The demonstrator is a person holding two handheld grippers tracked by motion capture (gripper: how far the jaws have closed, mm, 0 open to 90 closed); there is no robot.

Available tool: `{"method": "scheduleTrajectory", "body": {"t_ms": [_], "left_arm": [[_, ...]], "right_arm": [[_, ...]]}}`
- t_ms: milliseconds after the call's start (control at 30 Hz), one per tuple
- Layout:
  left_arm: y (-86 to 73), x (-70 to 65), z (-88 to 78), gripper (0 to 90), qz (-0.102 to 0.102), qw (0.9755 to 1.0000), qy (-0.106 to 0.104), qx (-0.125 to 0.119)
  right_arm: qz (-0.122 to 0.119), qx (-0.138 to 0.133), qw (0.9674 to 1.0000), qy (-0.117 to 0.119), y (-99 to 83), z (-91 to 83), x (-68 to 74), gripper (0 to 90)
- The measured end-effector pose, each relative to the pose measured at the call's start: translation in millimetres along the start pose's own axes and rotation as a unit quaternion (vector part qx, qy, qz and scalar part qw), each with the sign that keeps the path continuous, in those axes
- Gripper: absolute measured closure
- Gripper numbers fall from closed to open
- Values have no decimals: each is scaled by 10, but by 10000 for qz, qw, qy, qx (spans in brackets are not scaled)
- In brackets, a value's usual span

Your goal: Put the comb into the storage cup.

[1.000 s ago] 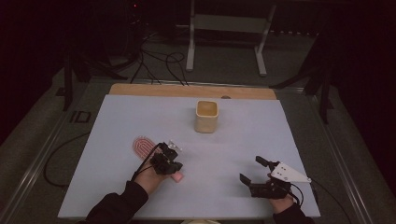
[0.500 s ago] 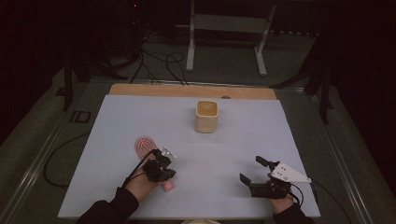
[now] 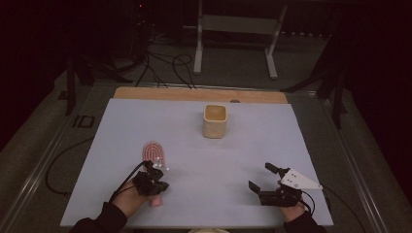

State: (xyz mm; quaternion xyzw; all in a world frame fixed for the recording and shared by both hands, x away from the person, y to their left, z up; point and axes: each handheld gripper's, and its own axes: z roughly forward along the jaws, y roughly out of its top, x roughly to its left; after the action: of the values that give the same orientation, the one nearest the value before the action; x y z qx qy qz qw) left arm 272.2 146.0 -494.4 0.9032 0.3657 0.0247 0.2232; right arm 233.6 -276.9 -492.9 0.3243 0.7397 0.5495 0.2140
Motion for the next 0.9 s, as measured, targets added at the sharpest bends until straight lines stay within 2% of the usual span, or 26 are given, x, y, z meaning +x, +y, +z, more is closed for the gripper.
{"method": "scheduleTrajectory", "body": {"t_ms": [333, 667, 900], "left_arm": [[-210, 112, -136, 900, -33, 9995, 211, 229], [-284, 197, -202, 900, 8, 9986, 361, 374], [-338, 275, -254, 900, -23, 9970, 572, 517]], "right_arm": [[-1, 18, 10000, 15, 1, 10, 10, 90], [20, 14, 10000, 28, -3, 22, 12, 90], [10, 21, 10000, 20, -3, 21, 14, 90]]}}
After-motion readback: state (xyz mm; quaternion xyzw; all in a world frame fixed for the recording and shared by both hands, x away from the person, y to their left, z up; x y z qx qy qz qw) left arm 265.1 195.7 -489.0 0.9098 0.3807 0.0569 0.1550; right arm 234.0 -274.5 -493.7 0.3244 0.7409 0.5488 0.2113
